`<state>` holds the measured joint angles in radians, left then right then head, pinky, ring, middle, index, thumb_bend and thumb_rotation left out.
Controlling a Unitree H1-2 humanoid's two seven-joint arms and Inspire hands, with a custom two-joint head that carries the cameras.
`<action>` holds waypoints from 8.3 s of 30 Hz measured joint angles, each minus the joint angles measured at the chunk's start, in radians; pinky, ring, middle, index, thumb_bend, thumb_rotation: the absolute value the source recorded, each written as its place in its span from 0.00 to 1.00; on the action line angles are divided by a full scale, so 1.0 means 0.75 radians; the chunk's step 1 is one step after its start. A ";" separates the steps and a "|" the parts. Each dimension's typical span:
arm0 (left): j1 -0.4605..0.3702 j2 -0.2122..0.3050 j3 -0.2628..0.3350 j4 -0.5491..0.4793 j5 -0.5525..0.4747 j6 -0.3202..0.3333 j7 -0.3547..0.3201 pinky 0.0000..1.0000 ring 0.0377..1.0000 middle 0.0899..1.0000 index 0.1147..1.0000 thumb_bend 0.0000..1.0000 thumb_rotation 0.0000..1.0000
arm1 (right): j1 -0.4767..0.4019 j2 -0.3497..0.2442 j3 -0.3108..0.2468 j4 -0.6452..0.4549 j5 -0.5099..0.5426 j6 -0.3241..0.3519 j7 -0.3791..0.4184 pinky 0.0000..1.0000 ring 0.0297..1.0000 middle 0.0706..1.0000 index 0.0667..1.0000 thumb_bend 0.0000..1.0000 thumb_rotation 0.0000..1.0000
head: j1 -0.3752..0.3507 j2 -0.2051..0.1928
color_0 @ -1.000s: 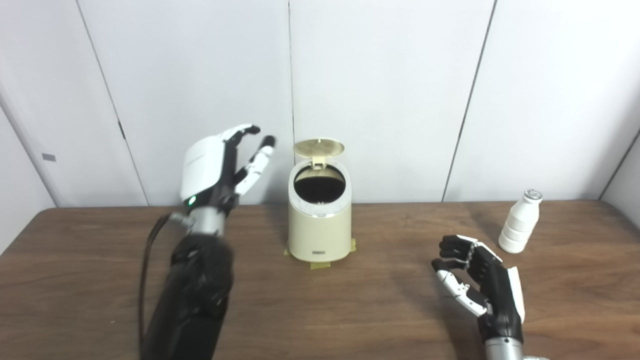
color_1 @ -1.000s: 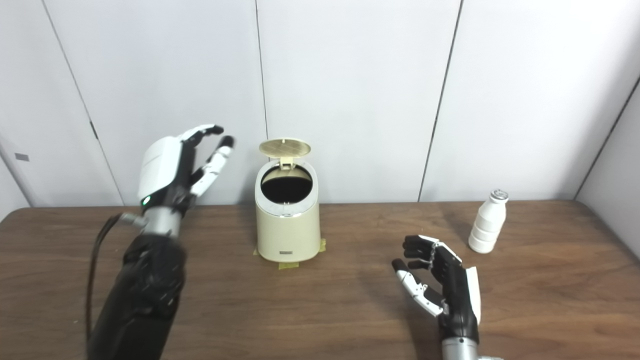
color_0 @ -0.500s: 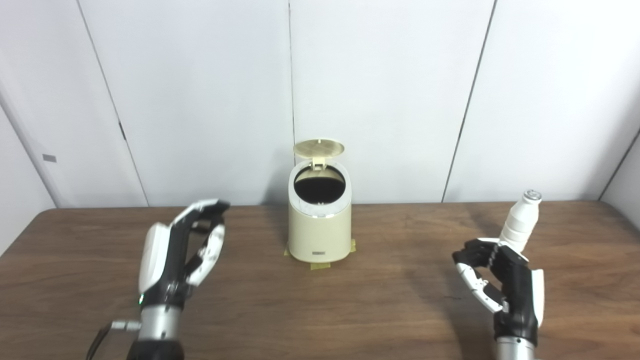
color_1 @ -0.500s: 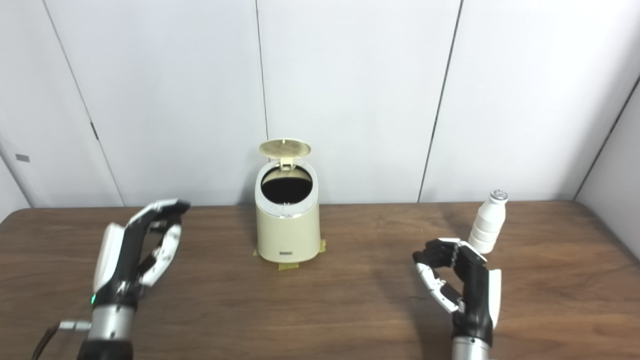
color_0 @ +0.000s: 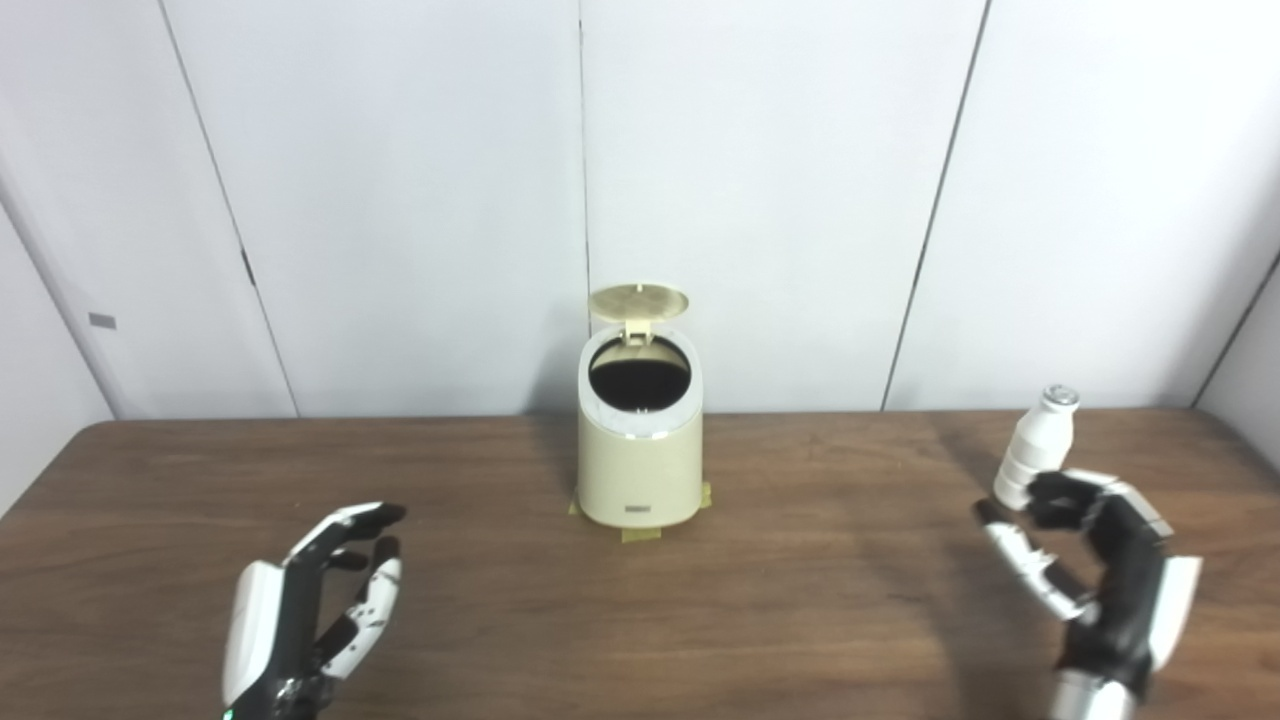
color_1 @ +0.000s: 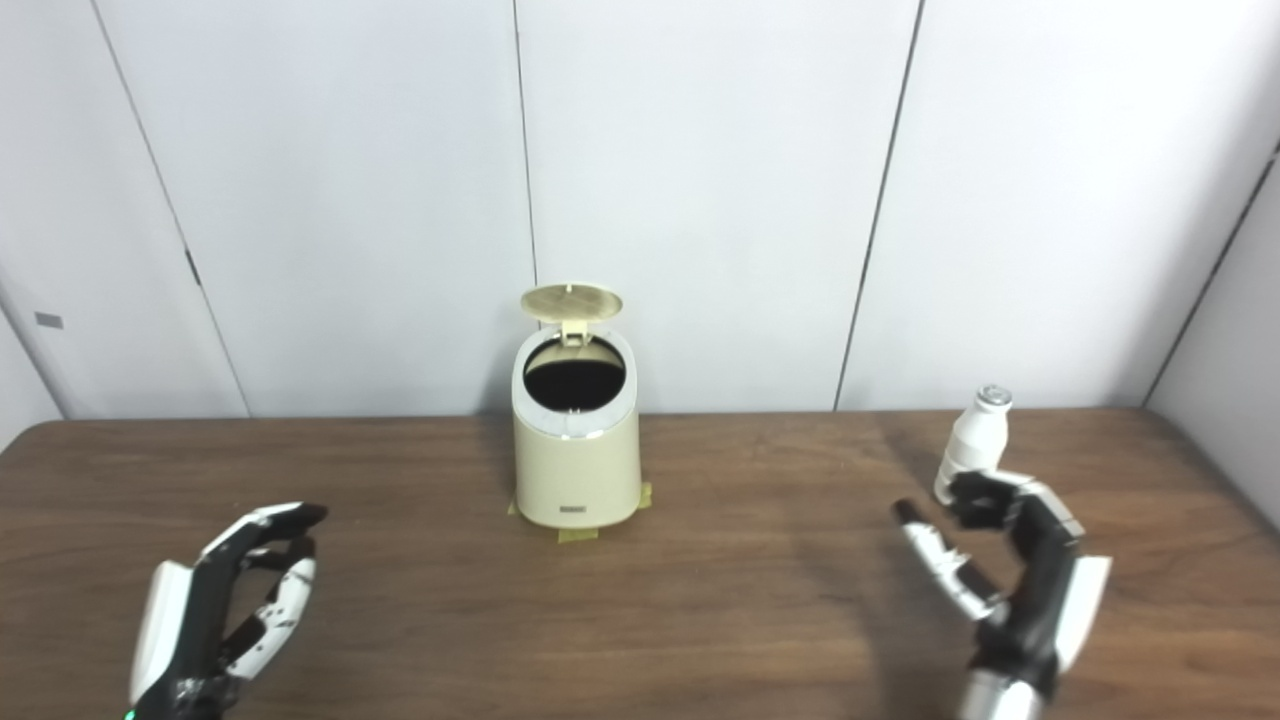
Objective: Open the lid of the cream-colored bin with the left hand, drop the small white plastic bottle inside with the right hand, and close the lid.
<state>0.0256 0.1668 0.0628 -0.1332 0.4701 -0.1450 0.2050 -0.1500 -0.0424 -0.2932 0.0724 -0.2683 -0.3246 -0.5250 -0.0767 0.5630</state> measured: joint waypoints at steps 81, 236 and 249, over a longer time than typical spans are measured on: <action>0.006 0.008 0.003 0.016 0.001 -0.078 0.077 0.62 0.69 0.65 0.63 0.20 0.60 | -0.465 -0.349 0.099 0.635 0.105 0.680 0.230 0.63 0.72 0.77 0.83 0.83 0.15 | -0.020 0.012; 0.013 0.005 -0.122 0.007 0.228 0.056 0.081 0.59 0.68 0.68 0.64 0.26 0.43 | -0.767 0.176 0.490 0.762 -0.062 0.077 0.105 0.38 0.43 0.45 0.45 0.52 0.00 | 0.166 -0.074; 0.013 0.005 -0.122 0.008 0.227 0.056 0.084 0.58 0.67 0.67 0.64 0.26 0.41 | -0.774 0.166 0.502 0.808 -0.076 0.017 0.087 0.37 0.42 0.44 0.46 0.52 0.00 | 0.164 -0.082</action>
<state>0.0357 0.1703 -0.0288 -0.1275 0.6405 -0.1032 0.2682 -0.7308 0.0823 0.0837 0.6783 -0.3252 -0.3116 -0.4596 0.0460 0.5016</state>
